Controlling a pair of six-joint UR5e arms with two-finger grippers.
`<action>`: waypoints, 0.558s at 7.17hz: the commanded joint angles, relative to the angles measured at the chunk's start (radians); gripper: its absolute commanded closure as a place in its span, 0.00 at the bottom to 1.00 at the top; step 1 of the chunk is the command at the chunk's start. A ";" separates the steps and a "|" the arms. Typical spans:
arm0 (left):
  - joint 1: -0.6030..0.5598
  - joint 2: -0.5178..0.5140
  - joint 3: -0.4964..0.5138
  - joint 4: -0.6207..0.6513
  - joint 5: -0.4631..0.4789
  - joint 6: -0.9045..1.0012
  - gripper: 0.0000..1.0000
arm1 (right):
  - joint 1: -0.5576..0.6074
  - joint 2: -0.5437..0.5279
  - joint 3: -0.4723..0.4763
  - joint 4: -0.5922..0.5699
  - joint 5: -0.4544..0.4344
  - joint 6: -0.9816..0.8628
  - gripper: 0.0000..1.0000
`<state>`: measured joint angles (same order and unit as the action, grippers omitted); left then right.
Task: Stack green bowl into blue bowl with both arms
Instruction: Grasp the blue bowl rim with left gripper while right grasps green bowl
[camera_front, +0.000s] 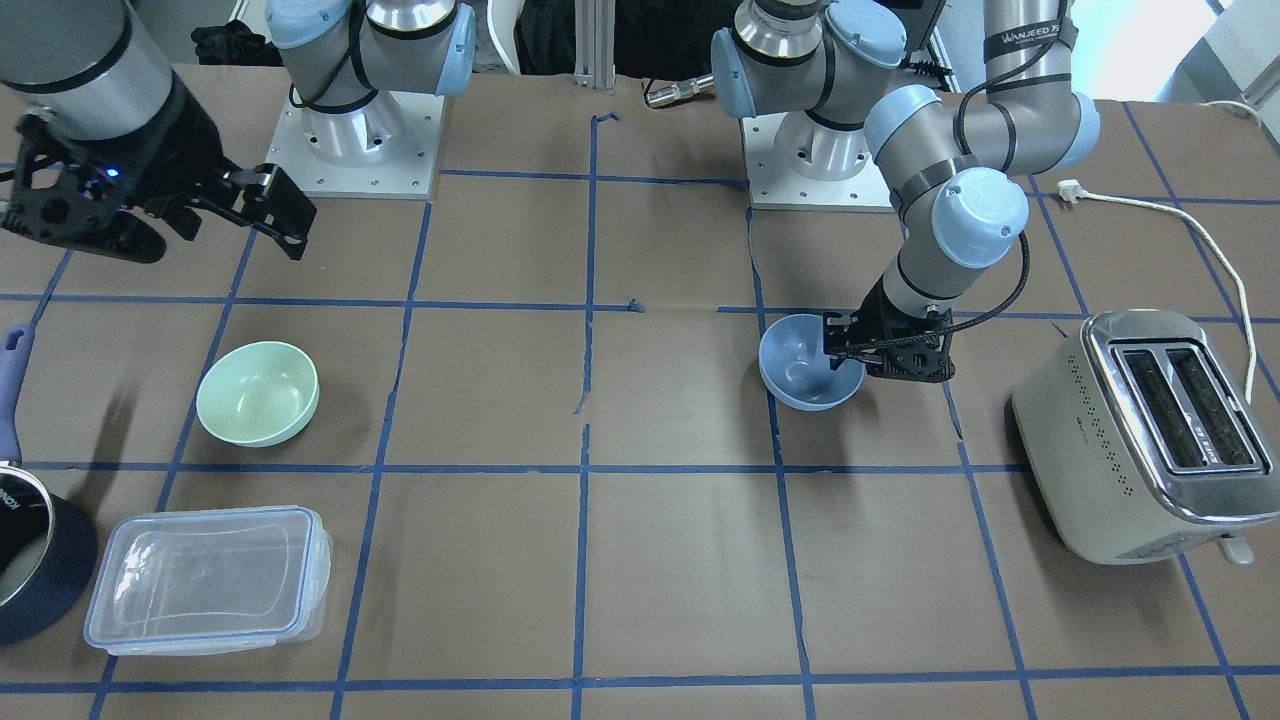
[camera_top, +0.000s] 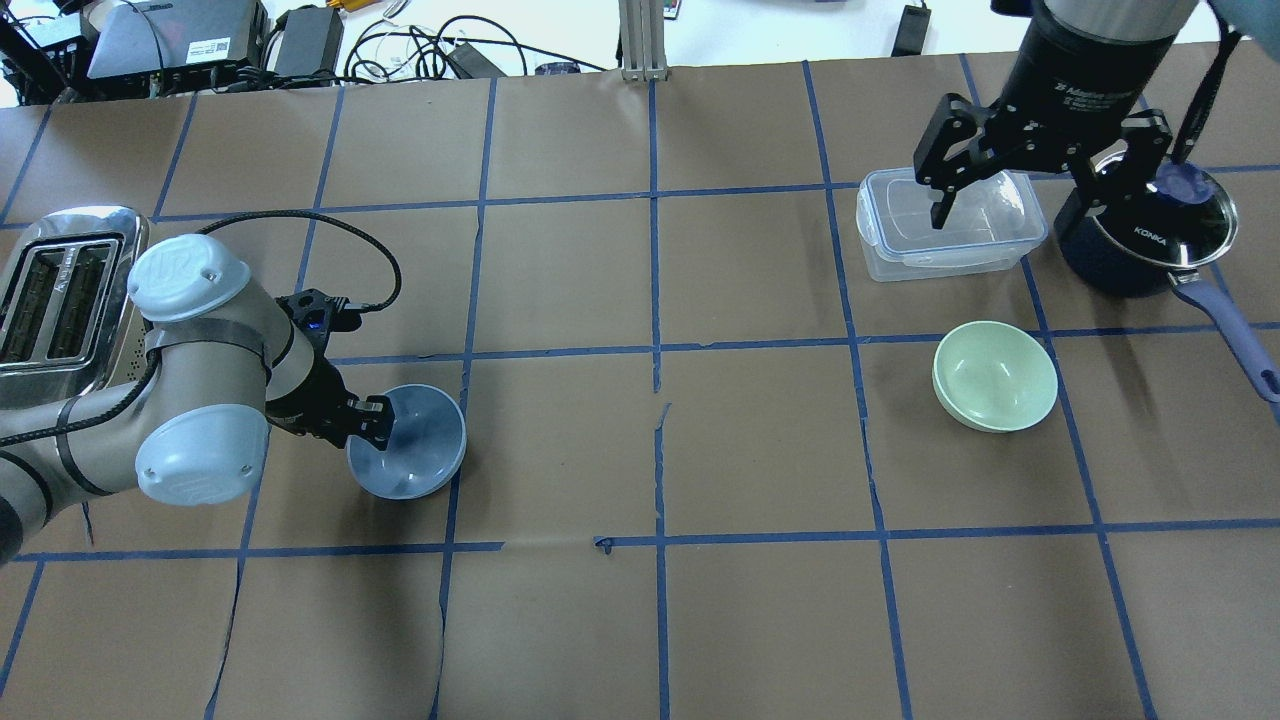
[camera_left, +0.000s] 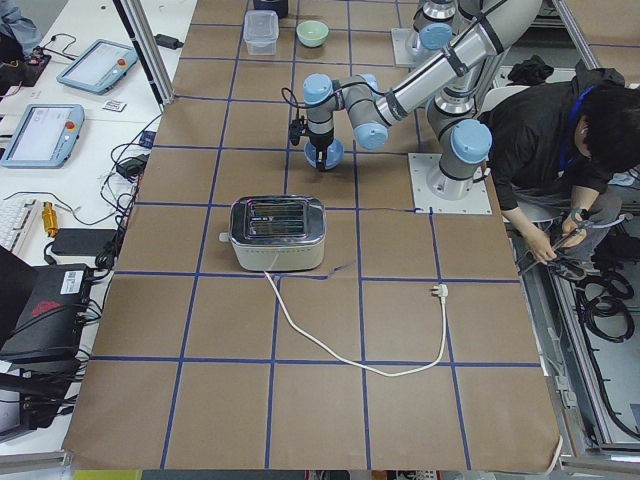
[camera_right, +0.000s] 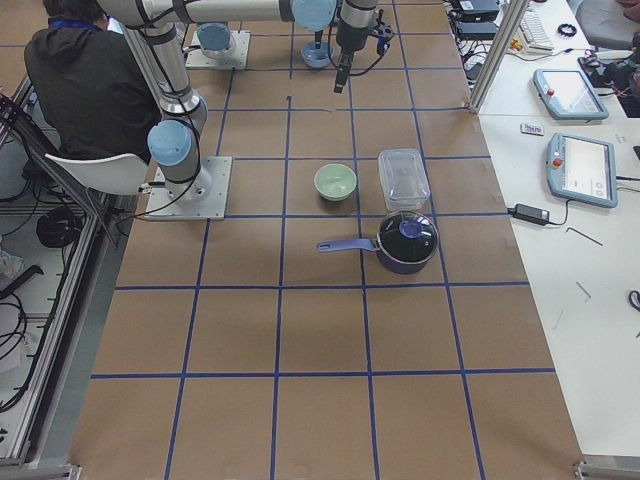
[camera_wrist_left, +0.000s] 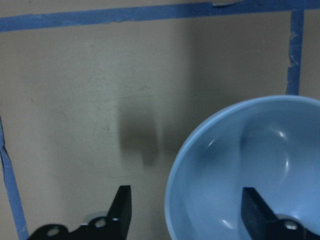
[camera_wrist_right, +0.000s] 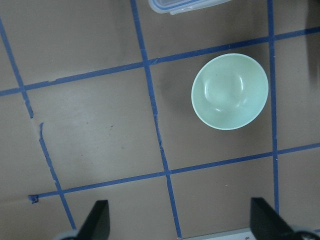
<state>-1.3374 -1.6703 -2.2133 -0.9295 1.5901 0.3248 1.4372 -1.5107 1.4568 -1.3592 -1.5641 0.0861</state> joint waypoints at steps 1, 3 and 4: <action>0.007 -0.005 0.000 0.000 -0.063 0.000 1.00 | -0.211 0.019 0.034 -0.008 0.004 -0.157 0.00; -0.009 0.004 0.042 -0.011 -0.103 -0.007 1.00 | -0.253 0.072 0.135 -0.185 -0.064 -0.172 0.00; -0.016 -0.014 0.069 -0.012 -0.189 -0.095 1.00 | -0.253 0.079 0.225 -0.350 -0.067 -0.178 0.00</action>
<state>-1.3436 -1.6692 -2.1740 -0.9364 1.4777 0.2967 1.1940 -1.4461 1.5888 -1.5450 -1.6103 -0.0816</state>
